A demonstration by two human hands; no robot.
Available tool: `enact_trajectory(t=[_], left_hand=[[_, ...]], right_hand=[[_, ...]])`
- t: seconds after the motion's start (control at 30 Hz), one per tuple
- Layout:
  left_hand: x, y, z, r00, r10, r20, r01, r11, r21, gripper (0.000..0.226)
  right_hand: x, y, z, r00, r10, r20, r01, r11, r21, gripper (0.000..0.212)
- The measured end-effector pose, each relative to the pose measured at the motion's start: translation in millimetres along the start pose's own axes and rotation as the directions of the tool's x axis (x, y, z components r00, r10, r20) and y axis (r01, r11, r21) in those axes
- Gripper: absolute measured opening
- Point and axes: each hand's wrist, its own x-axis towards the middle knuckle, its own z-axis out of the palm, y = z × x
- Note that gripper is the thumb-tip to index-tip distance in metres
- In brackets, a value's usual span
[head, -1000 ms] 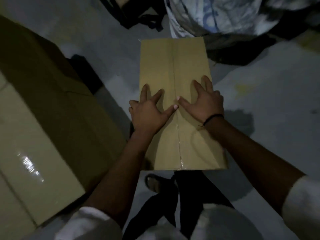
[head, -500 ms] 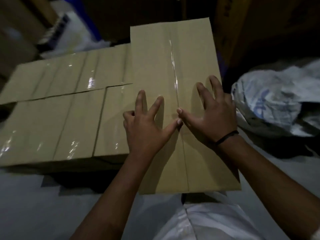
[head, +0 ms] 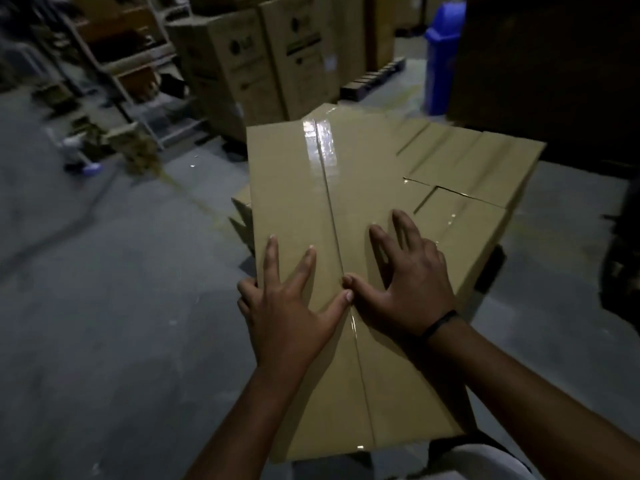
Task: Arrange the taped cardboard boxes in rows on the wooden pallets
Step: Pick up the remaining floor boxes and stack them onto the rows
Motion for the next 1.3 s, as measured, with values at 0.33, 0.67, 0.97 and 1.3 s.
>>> enact_trajectory(t=[0.33,0.67,0.97,1.3], left_hand=[[80,-49,27,0.991,-0.131,0.024,0.131,0.991,-0.026,0.085],[193,-59,60,0.976,-0.215,-0.040,0.214,0.977,-0.019,0.085],[277,-134,84,0.963,-0.266,-0.032,0.266,0.964,-0.017,0.088],[387,-305,83,0.967,-0.254,-0.001,0.253,0.966,-0.044,0.089]], right_hand=[[93,-23,67,0.994,-0.085,0.075,0.081,0.996,0.048,0.087],[227,-23,109,0.976,-0.183,0.119,0.173,0.981,0.083,0.089],[319,-70,186,0.963,-0.217,0.158,0.207,0.975,0.074,0.087],[404,-206,309,0.970,-0.193,0.151,0.187,0.981,0.054,0.087]])
